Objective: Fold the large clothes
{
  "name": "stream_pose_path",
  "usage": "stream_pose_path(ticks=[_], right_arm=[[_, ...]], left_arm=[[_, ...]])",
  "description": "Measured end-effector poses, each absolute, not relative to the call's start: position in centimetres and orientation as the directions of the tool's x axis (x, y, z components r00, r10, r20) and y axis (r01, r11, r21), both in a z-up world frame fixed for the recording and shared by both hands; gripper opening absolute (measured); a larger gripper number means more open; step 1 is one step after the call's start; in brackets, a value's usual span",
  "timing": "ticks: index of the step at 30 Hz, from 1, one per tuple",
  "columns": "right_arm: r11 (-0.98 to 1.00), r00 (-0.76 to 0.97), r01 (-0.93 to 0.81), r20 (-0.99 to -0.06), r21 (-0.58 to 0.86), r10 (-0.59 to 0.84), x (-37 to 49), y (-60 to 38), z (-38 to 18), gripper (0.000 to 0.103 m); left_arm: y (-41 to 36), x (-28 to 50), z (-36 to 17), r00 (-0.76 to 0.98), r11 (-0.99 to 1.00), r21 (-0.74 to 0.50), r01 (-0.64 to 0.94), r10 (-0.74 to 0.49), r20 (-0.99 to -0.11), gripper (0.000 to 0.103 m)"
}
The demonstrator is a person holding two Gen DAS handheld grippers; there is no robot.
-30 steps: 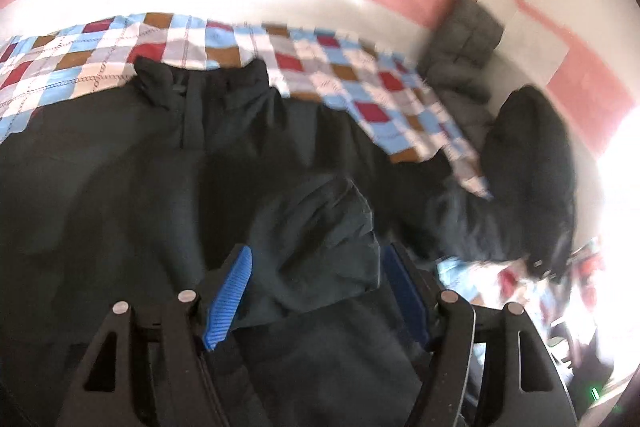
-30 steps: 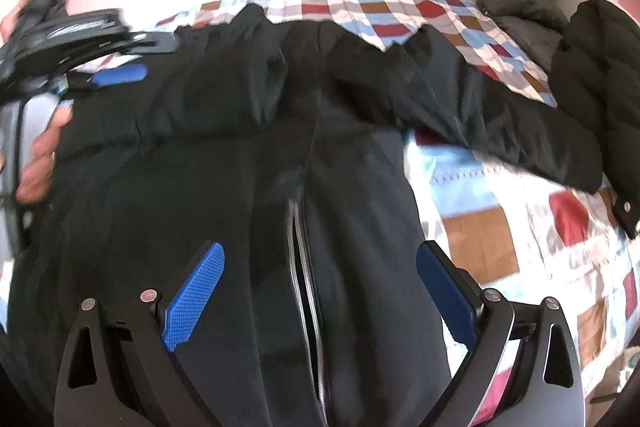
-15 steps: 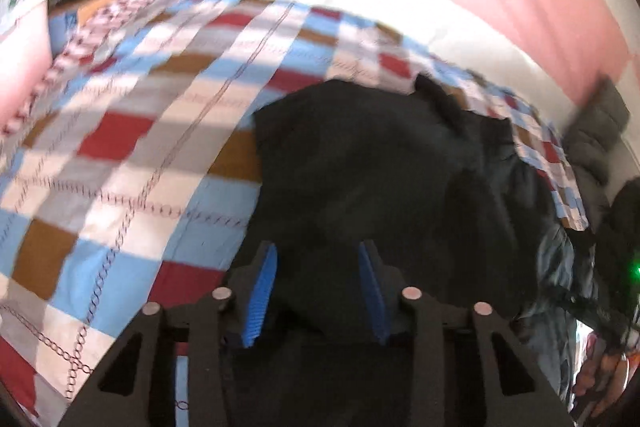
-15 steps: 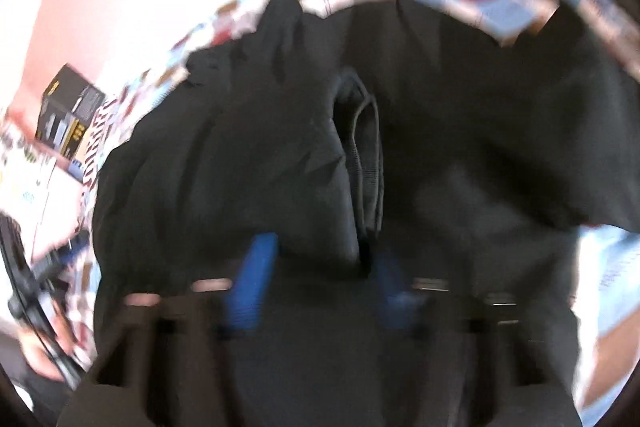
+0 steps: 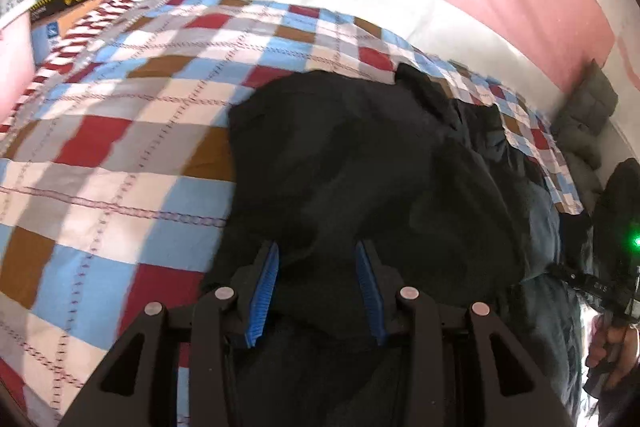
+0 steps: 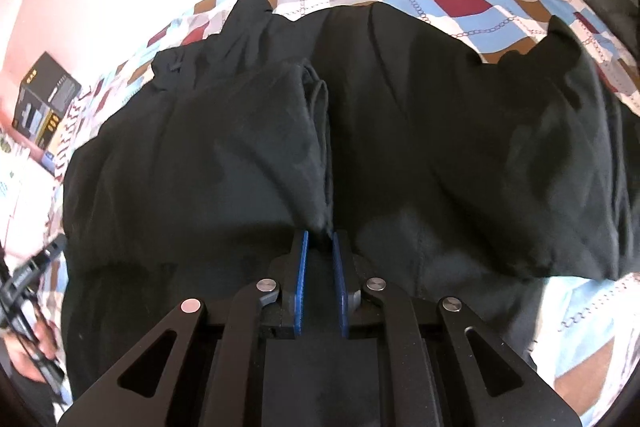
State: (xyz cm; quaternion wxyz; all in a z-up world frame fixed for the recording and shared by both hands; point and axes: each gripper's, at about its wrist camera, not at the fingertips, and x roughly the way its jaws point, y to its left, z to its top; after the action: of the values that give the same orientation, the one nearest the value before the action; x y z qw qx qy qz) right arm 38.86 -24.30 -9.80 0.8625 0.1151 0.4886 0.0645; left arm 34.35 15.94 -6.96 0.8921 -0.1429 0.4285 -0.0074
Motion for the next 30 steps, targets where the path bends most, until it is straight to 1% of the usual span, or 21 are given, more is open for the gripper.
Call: stream_pose_path(ticks=[1, 4, 7, 10, 12, 14, 19, 23, 30], right_arm=[[0.970, 0.517, 0.005, -0.831, 0.245, 0.207, 38.6, -24.4, -9.7, 0.013], [0.966, 0.539, 0.004, -0.814, 0.258, 0.215, 37.6, -25.1, -8.9, 0.013], [0.969, 0.565, 0.017, -0.802, 0.248, 0.195, 35.7, -25.7, -8.1, 0.014], [0.967, 0.586, 0.023, -0.787, 0.255, 0.194, 33.2, -26.5, -7.3, 0.027], [0.963, 0.595, 0.027, -0.778, 0.270, 0.201, 31.6, -27.0, -6.9, 0.045], [0.958, 0.608, 0.036, -0.767, 0.285, 0.205, 29.5, -27.8, -6.3, 0.053], [0.957, 0.619, 0.055, -0.762, 0.285, 0.191, 25.2, -28.9, -5.3, 0.053], [0.954, 0.628, 0.083, -0.758, 0.290, 0.176, 22.1, -29.9, -4.5, 0.053], [0.951, 0.661, 0.110, -0.736, 0.287, 0.146, 18.2, -31.1, -2.9, 0.053]], left_arm=[[16.2, 34.3, -6.8, 0.633, 0.959, -0.258, -0.116, -0.128, -0.763, 0.041], [16.6, 33.9, -6.5, 0.625, 0.959, -0.256, -0.125, -0.124, -0.771, 0.041], [15.5, 32.5, -5.5, 0.635, 0.965, -0.245, -0.094, -0.132, -0.761, 0.041], [13.6, 30.6, -4.2, 0.646, 0.972, -0.227, -0.058, -0.136, -0.751, 0.043], [12.1, 29.1, -3.4, 0.647, 0.973, -0.228, -0.031, -0.154, -0.747, 0.043], [10.6, 27.6, -2.7, 0.649, 0.976, -0.216, -0.005, -0.161, -0.744, 0.044], [7.4, 23.7, -1.5, 0.643, 0.977, -0.210, 0.046, -0.190, -0.742, 0.045], [5.3, 20.8, -1.2, 0.623, 0.979, -0.192, 0.071, -0.193, -0.758, 0.045], [3.2, 17.1, -0.3, 0.602, 0.977, -0.190, 0.098, -0.210, -0.770, 0.045]])
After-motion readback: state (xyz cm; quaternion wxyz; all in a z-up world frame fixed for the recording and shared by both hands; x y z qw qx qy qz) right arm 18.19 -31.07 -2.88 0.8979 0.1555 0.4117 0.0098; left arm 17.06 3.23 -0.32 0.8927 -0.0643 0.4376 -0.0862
